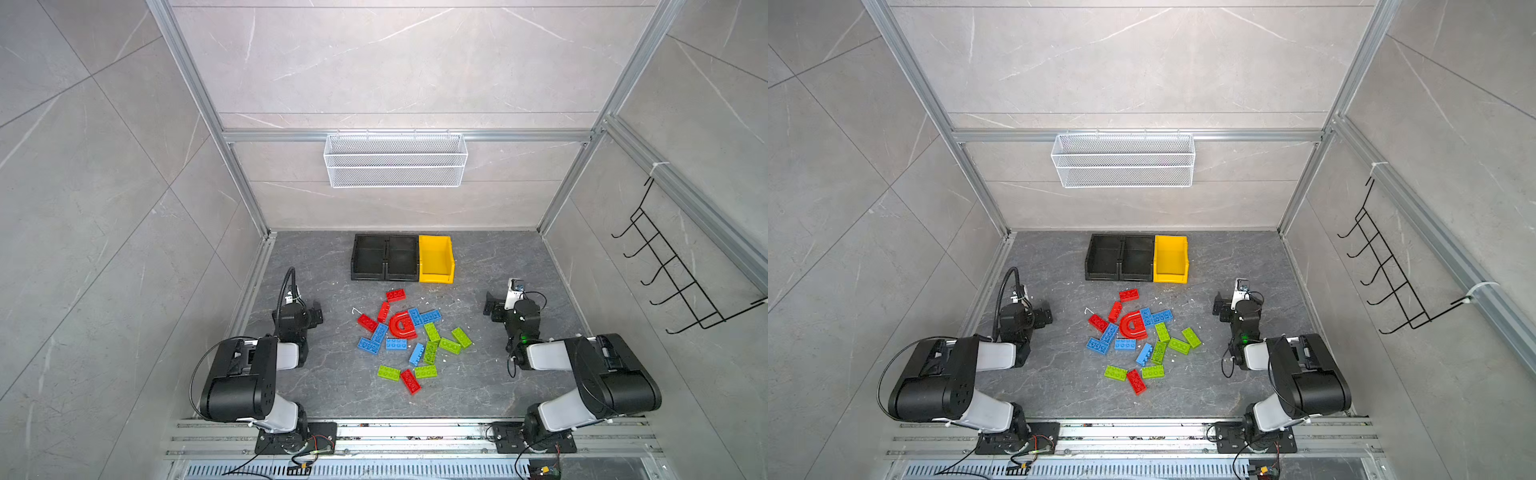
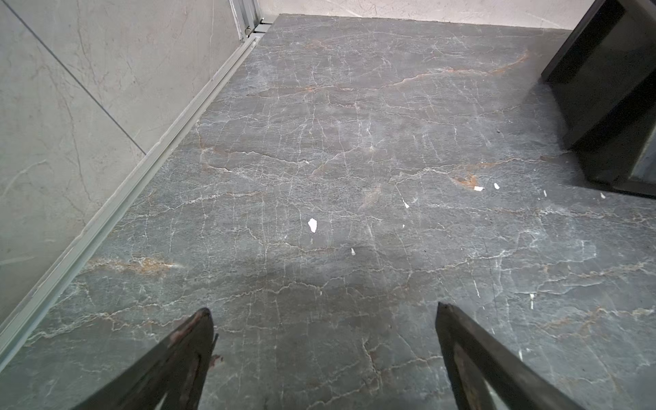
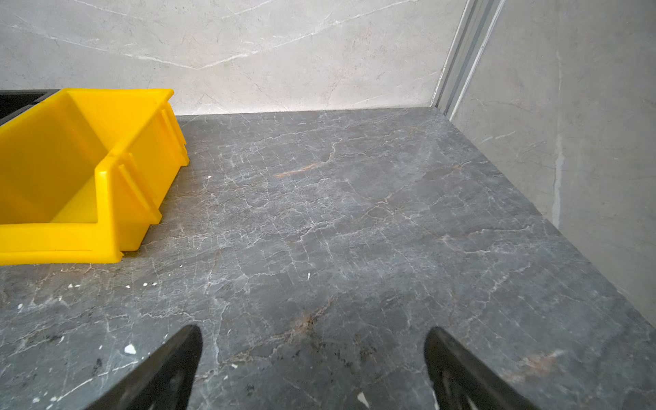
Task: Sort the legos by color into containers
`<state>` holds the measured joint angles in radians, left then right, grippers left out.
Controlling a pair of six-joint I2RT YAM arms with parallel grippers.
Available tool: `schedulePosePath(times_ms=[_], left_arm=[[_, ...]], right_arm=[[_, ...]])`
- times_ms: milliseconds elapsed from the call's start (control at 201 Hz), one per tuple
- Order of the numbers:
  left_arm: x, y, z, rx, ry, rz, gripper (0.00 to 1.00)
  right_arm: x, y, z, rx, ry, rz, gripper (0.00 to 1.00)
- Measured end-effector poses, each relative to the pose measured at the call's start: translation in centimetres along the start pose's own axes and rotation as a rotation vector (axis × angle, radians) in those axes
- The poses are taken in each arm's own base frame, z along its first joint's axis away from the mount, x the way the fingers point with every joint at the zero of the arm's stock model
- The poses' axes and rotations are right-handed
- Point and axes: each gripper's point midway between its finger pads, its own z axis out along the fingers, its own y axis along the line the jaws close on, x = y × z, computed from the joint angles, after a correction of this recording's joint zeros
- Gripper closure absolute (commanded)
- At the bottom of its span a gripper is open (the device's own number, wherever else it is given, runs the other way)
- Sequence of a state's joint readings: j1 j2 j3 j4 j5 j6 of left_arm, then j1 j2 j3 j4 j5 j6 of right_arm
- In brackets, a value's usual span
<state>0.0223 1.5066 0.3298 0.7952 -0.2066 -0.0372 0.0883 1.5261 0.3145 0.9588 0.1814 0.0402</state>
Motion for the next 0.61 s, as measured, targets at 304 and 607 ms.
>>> schedulePosePath(times_ms=[304, 607], left_arm=[[0.0, 0.0, 0.0, 0.0, 0.0, 0.0, 0.0], [0.0, 0.0, 0.0, 0.0, 0.0, 0.0, 0.0]], right_arm=[[0.07, 0.06, 0.01, -0.006, 0.003, 0.0, 0.0], [0.0, 0.05, 0.08, -0.009, 0.004, 0.001, 0.0]])
